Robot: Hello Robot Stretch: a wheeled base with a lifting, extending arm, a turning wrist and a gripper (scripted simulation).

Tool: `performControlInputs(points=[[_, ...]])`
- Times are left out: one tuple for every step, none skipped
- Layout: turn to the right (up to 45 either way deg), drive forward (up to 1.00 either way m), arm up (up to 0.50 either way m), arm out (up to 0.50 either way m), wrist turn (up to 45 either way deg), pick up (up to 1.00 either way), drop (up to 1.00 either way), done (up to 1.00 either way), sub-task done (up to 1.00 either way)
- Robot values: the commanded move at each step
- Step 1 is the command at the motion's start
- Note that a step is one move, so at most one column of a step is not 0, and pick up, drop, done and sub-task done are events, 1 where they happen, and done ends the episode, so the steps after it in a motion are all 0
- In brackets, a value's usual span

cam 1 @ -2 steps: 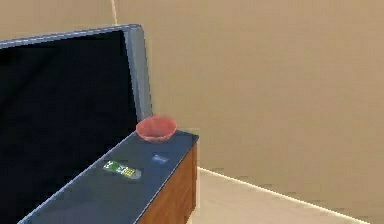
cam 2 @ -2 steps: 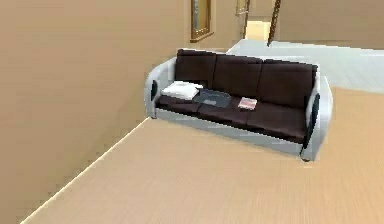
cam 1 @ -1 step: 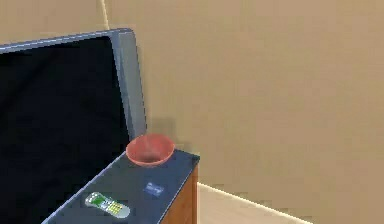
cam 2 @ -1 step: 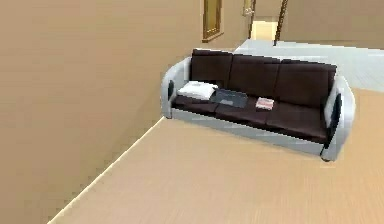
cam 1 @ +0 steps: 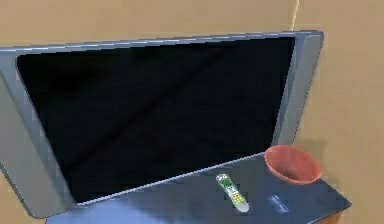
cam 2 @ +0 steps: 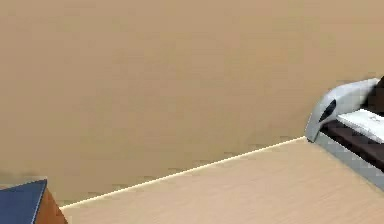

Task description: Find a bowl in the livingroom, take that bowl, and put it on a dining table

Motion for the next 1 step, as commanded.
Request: performControlInputs(points=[[-45.0, 0.00, 0.00, 0.00, 0.0, 0.00, 0.00, 0.00, 0.00]])
